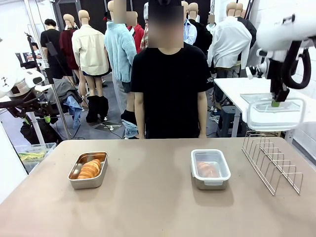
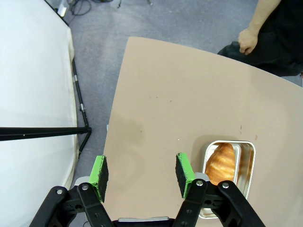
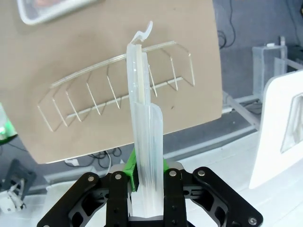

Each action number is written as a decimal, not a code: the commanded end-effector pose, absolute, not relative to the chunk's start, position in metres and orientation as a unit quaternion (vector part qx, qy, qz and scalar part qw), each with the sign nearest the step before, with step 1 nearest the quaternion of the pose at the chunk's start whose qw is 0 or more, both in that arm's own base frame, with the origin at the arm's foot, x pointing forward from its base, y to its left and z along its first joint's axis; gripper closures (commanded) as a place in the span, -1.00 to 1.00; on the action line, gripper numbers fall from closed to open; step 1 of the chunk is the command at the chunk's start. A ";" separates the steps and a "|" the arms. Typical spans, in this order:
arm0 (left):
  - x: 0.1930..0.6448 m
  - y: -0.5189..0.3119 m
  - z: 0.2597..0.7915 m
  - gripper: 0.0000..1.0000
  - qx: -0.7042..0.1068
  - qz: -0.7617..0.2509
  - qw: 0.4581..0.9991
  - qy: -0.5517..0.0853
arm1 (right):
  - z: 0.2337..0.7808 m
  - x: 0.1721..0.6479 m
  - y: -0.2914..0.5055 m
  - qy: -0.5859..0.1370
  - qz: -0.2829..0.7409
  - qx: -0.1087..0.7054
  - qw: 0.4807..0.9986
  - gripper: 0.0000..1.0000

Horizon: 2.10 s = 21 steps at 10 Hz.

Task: Place the bread in airtight containers.
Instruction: Release when the human grabs the Airtight Container lid.

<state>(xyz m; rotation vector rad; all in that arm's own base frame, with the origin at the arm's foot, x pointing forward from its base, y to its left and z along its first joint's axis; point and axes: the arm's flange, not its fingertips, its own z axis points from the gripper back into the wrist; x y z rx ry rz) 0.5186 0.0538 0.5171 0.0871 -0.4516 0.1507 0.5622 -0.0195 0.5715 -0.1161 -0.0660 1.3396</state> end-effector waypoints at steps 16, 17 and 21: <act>0.518 0.054 0.519 -0.49 0.044 0.075 0.970 -0.225 | 0.576 0.702 0.047 -0.150 0.070 0.312 0.935 1.00; 0.518 0.054 0.519 -0.49 0.044 0.075 0.970 -0.225 | 0.571 0.706 0.050 -0.144 0.076 0.309 0.937 1.00; 0.518 0.054 0.519 -0.49 0.044 0.075 0.970 -0.225 | 0.578 0.701 0.040 -0.156 0.073 0.298 0.939 1.00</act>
